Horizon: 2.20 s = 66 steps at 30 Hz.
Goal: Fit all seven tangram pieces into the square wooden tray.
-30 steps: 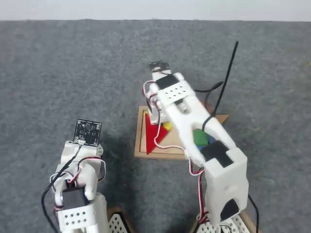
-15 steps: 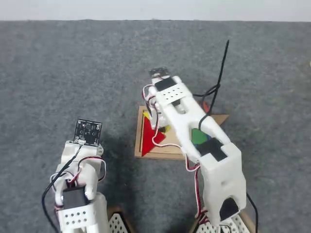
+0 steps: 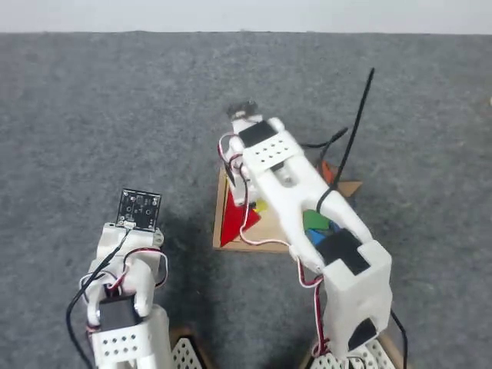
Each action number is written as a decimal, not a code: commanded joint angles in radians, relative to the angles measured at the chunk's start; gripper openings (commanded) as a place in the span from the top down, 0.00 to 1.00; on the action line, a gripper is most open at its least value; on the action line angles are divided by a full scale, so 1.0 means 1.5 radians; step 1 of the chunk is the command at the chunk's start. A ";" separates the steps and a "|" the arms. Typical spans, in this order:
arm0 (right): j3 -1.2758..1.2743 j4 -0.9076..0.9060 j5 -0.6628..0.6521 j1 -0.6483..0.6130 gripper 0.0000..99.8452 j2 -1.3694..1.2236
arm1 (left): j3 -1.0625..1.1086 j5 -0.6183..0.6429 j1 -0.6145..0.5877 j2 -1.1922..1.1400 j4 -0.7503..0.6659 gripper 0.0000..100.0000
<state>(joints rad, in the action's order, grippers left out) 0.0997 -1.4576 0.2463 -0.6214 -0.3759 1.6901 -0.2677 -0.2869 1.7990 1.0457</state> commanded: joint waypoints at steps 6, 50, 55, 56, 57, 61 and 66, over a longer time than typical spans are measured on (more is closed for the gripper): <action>-0.089 -0.003 -0.054 -0.048 0.60 0.046 | -0.005 -0.009 -0.005 0.008 0.004 0.99; -0.124 0.121 -0.169 0.076 0.66 0.075 | -0.005 -0.009 -0.005 0.008 0.004 0.99; -0.074 0.126 -0.170 0.081 0.66 0.009 | -0.005 -0.009 -0.005 0.008 0.004 0.99; -0.060 0.126 -0.170 0.083 0.66 -0.003 | -0.005 -0.009 -0.005 0.008 0.004 0.99; -0.048 0.126 -0.170 0.084 0.66 -0.013 | -0.005 -0.009 -0.005 0.008 0.004 0.99; -0.012 0.126 -0.183 0.082 0.66 -0.040 | -0.005 -0.009 -0.005 0.008 0.004 0.99; 0.019 0.126 -0.193 0.082 0.66 -0.074 | -0.005 -0.009 -0.005 0.008 0.004 0.99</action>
<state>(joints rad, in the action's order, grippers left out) 0.0583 -1.2827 -0.0299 -0.5109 -0.4879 1.6901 -0.2677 -0.2869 1.7990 1.0457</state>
